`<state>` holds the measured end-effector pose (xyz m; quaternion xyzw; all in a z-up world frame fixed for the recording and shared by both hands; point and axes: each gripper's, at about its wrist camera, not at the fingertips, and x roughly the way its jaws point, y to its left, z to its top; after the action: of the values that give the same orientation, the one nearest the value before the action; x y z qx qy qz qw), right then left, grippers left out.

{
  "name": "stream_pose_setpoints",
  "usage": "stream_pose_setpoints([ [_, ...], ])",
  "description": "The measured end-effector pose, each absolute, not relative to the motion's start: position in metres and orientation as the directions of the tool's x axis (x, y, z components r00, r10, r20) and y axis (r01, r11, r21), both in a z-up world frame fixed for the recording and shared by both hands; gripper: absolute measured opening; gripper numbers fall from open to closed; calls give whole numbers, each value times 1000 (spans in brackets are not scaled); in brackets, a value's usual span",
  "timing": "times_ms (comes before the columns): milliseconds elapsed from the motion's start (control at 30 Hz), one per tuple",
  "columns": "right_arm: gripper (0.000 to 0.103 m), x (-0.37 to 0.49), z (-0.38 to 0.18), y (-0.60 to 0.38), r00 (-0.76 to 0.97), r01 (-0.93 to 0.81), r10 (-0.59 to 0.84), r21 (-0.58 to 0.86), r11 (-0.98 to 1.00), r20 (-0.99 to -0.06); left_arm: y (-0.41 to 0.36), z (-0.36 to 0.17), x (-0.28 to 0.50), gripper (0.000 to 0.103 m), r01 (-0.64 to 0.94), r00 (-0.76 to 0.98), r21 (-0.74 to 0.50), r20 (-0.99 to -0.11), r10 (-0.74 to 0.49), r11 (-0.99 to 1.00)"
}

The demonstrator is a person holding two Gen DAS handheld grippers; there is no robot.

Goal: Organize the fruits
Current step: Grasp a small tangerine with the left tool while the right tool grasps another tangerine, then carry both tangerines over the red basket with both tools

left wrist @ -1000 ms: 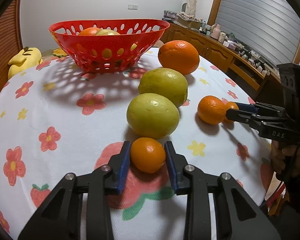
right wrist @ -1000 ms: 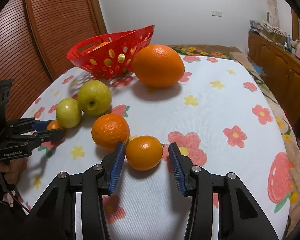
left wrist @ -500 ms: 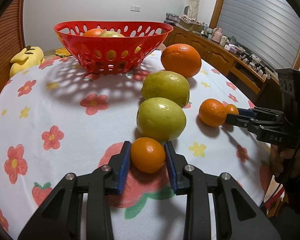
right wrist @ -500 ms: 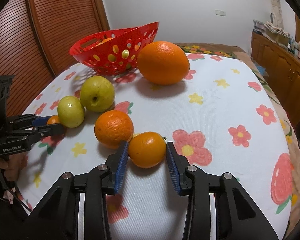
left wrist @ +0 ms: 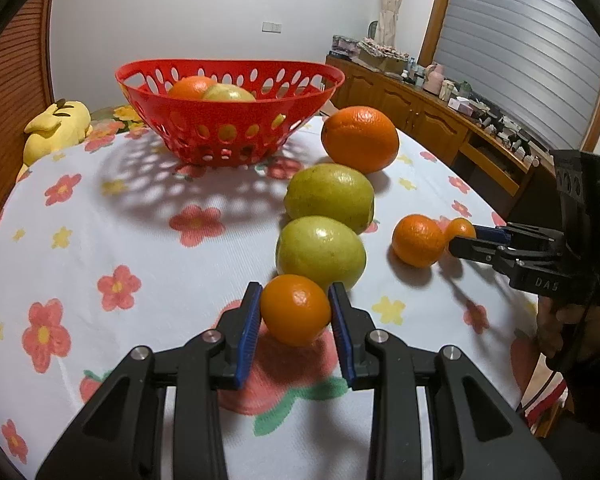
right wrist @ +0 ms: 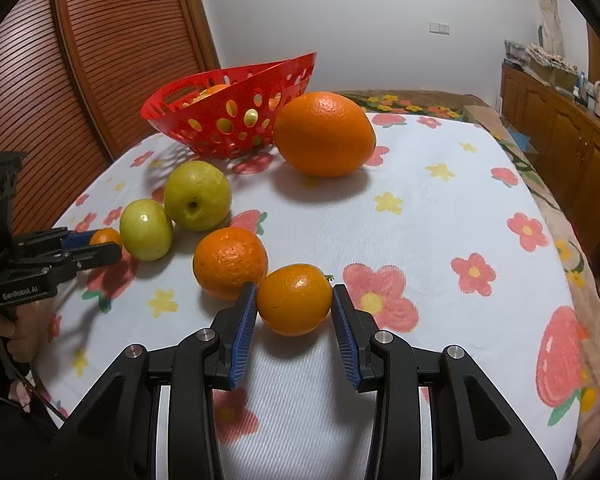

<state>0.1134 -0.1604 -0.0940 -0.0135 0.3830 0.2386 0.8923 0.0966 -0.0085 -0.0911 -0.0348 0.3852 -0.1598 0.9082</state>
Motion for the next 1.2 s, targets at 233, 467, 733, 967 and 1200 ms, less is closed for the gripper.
stream_pose_setpoints([
  [233, 37, 112, -80, -162, 618, -438, 410, 139, 888, -671, -6, -77, 96, 31, 264, 675, -184, -666, -317, 947],
  [467, 37, 111, -62, -161, 638, -454, 418, 122, 883, -647, -3, -61, 97, 31, 263, 701, -176, -640, -313, 949],
  [733, 37, 113, -45, -150, 648, -480, 432, 105, 871, -627, 0, -41, 103, 31, 265, 733, -161, -607, -307, 951],
  [967, 37, 118, -31, -141, 656, -498, 437, 82, 863, -615, 6, -30, 110, 31, 261, 752, -156, -585, -302, 953],
  [1200, 37, 126, -15, -135, 670, -509, 444, 67, 858, -595, 9, -23, 116, 31, 255, 767, -150, -570, -294, 955],
])
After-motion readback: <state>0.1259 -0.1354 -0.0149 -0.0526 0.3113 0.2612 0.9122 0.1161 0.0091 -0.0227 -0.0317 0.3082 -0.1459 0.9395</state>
